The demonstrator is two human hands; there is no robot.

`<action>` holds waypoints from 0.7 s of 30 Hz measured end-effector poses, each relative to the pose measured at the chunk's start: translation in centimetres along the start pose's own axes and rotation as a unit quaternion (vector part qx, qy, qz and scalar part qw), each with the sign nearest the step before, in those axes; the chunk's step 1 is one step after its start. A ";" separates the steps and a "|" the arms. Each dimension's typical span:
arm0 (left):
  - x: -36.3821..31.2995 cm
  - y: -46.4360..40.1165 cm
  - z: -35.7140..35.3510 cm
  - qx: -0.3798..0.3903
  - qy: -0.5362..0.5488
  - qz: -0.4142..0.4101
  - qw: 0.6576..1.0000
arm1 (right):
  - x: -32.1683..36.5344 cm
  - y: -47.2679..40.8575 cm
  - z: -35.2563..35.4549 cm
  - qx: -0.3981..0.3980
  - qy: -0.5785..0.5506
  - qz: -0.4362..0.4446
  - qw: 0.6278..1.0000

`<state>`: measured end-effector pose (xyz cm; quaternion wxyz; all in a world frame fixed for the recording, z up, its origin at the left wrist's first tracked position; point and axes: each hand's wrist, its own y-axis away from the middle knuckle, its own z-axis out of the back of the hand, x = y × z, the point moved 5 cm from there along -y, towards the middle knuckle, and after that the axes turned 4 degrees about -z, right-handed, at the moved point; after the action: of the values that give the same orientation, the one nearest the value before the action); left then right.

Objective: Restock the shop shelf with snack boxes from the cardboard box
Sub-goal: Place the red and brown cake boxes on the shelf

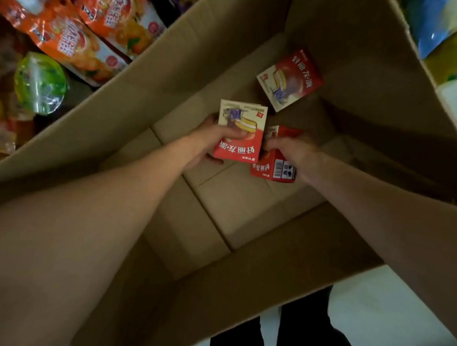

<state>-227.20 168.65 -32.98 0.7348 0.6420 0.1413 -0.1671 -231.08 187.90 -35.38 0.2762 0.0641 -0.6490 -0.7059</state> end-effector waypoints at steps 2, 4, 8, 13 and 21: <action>1.4 1.7 -1.2 -0.010 0.036 -0.005 0.999 | -1.1 1.2 0.1 -0.002 0.027 0.015 1.000; 2.3 4.0 -2.5 -0.022 0.051 -0.005 0.998 | -2.3 3.1 0.5 -0.007 0.034 0.016 0.999; 3.5 9.4 -4.4 -0.053 0.109 0.003 0.993 | -4.8 8.4 1.9 -0.020 0.067 -0.029 0.997; 1.6 18.9 -4.9 -0.031 0.109 0.018 0.993 | -4.3 17.4 4.4 -0.054 0.093 -0.040 0.993; -5.9 34.3 -2.5 -0.040 0.108 0.054 0.992 | -0.7 33.8 5.0 -0.080 0.050 -0.032 0.995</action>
<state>-217.88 175.57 -0.07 0.7484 0.6328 0.1920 -0.0510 -222.35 192.50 -2.70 0.2896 0.0975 -0.5739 -0.7598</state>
